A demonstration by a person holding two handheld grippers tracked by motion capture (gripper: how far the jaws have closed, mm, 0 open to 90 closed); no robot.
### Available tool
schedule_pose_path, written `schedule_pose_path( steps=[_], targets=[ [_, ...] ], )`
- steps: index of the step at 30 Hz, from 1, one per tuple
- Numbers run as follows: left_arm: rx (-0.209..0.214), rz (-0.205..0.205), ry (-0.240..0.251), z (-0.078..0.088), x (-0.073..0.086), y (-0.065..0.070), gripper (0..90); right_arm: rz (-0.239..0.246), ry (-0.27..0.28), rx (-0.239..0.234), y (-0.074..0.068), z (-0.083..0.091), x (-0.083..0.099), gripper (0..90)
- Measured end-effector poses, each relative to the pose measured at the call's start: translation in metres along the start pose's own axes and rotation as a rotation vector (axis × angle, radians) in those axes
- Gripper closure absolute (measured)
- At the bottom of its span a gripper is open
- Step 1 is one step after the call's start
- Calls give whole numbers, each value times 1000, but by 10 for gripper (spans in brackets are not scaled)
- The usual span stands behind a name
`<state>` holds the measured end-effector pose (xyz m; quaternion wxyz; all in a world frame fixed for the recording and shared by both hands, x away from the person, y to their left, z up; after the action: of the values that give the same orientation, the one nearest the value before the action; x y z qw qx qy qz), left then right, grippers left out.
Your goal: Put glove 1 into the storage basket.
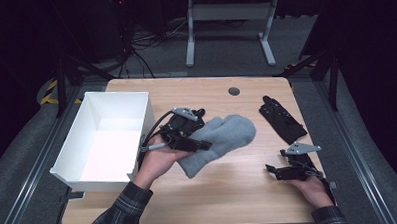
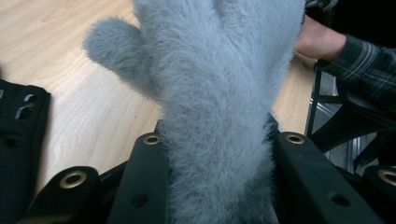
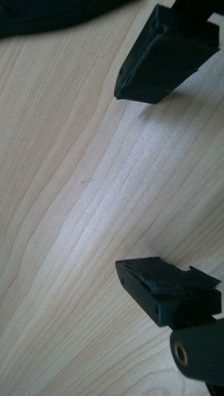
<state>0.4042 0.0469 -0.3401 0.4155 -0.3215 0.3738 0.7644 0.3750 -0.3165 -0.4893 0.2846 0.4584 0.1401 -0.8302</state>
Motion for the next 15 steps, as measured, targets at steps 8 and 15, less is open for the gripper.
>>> schedule_pose_path(
  steps=[8, 15],
  targets=[
    [-29, -5, 14, 22, -13, -1, 692, -1, 0, 1, 0, 0, 0, 148],
    [-56, 1, 37, 45, -20, -6, 692, -1, 0, 2, 0, 0, 0, 148]
  ],
)
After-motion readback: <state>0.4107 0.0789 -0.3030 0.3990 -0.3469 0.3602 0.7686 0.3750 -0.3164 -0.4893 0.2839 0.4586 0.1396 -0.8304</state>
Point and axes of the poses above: each handheld gripper's, and its own axes: z roughly backward along the jaws, x roughly out of its underside, y roughly to its right, the point moved 3 cm from there along -z, roughly forward along the jaws, and after that the axes turned 10 degrees about y, right-handed, at the moved point
